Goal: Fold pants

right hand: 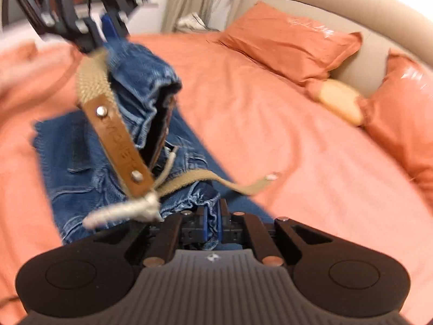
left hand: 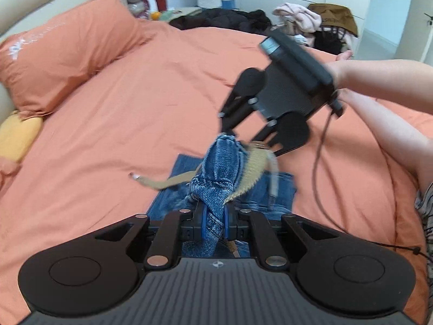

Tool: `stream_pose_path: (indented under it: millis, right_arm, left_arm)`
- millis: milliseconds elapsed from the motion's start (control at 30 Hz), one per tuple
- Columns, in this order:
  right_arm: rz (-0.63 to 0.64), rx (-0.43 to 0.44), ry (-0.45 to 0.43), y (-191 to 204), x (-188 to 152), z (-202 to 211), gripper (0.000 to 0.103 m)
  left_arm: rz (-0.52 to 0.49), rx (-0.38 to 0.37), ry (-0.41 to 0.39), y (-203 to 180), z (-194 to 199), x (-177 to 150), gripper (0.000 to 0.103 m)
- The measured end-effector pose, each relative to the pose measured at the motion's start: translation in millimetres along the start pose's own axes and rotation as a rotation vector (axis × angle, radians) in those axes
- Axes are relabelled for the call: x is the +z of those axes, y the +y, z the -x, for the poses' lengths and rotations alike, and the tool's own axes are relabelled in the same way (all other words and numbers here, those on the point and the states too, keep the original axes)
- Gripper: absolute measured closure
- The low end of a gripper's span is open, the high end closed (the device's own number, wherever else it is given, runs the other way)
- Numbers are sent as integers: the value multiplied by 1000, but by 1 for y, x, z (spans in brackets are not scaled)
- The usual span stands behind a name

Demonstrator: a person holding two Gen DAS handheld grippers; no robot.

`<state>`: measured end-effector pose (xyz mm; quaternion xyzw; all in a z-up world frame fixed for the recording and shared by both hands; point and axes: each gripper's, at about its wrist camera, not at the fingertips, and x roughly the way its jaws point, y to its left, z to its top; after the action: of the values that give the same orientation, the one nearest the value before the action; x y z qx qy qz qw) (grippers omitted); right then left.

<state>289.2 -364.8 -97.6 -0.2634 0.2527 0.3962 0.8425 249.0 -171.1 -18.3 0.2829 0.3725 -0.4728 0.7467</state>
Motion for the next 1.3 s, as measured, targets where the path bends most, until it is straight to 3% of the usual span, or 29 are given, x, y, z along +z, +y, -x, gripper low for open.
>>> stream_pose_path:
  millis: [167, 300, 400, 500, 633, 667, 733, 800, 867, 900, 1000, 1167, 1300]
  right_arm:
    - [-2, 12, 87, -6, -13, -33, 103]
    - [-66, 15, 85, -9, -27, -38, 101]
    - [-120, -3, 97, -14, -33, -31, 88]
    - [-244, 42, 91, -25, -39, -8, 88]
    - [-528, 88, 130, -39, -40, 4, 86]
    - [-595, 101, 137, -41, -38, 3, 80]
    - [-763, 172, 134, -43, -41, 1, 54]
    - [-890, 199, 138, -36, -50, 0, 43]
    - [-957, 208, 131, -26, -58, -4, 52]
    - [-982, 211, 125, -22, -61, -6, 77]
    - [-1017, 186, 90, -11, -61, 2, 100]
    - [-939, 195, -22, 8, -38, 50, 102]
    - [-959, 159, 65, 17, -48, 51, 102]
  left_arm:
    - [-52, -3, 108, 11, -60, 22, 91]
    - [-34, 9, 160, 23, -106, 28, 91]
    - [9, 12, 191, 37, -128, 27, 91]
    - [41, 7, 198, 42, -137, 24, 91]
    - [72, -9, 193, 42, -136, 20, 91]
    - [70, -5, 191, 41, -134, 20, 91]
    - [74, 1, 188, 41, -129, 21, 91]
    - [75, 16, 186, 39, -126, 21, 91]
    - [84, 37, 185, 35, -127, 22, 91]
    - [86, 45, 183, 34, -127, 23, 91]
    - [71, 66, 167, 27, -117, 26, 91]
    - [61, 39, 133, 24, -94, 31, 91]
    - [41, 41, 169, 15, -118, 33, 90]
